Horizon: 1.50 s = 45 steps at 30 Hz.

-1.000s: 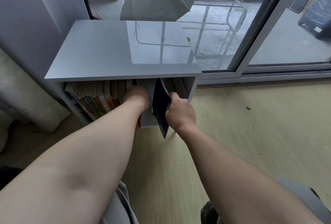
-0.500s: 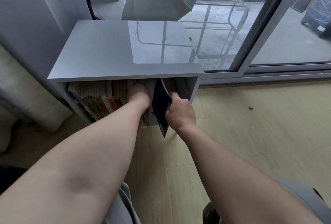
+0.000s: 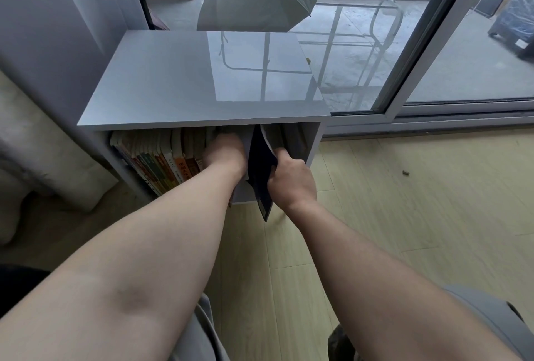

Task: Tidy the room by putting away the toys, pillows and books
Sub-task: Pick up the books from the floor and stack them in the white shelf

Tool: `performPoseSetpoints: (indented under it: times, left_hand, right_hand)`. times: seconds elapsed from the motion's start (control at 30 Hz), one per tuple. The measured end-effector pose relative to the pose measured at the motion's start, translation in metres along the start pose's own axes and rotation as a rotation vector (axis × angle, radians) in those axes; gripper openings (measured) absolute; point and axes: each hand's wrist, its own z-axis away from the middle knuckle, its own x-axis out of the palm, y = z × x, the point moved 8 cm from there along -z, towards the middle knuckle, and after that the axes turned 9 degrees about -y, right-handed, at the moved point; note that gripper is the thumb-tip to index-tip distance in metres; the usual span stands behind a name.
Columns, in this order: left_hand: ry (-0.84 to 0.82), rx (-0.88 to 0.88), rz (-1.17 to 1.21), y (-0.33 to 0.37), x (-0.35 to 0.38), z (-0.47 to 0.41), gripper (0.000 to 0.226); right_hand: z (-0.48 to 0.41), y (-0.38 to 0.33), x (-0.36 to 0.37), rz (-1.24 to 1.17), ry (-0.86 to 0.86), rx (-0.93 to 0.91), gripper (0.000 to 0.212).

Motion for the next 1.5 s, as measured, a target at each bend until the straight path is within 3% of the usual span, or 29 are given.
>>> performPoseSetpoints:
  times: [0.27,0.53,0.77,0.9,1.13,1.23,1.4,1.5]
  left_hand:
    - [0.034,-0.028,-0.026,-0.006,-0.01,0.009,0.012]
    - [0.052,0.057,0.007,0.001,-0.024,0.04,0.013]
    - [-0.268,0.169,0.243,-0.008,-0.031,0.104,0.003]
    - [-0.438,0.391,0.449,-0.003,-0.035,0.15,0.028]
    - [-0.563,0.556,0.951,-0.002,-0.059,0.21,0.023]
    - [-0.611,0.607,1.021,0.009,-0.058,0.233,0.03]
    - [-0.518,0.528,1.118,0.024,-0.048,0.242,0.026]
    - [-0.493,0.356,1.253,0.024,-0.031,0.239,0.021]
  right_hand:
    - [0.001,0.001,-0.002,0.006,0.009,-0.001,0.027]
    - [0.021,0.005,-0.025,0.064,0.048,-0.057,0.025]
    - [0.111,-0.014,-0.104,0.166,0.237,-0.377,0.021]
    - [0.155,-0.008,-0.14,-0.024,0.276,-0.443,0.022]
    - [0.165,0.04,-0.161,-0.799,0.356,-0.097,0.015]
    - [0.166,0.059,-0.144,-1.111,0.396,0.126,0.012]
    - [0.162,0.085,-0.116,-1.265,0.453,0.388,0.029]
    - [0.163,0.089,-0.101,-1.208,0.334,0.525,0.041]
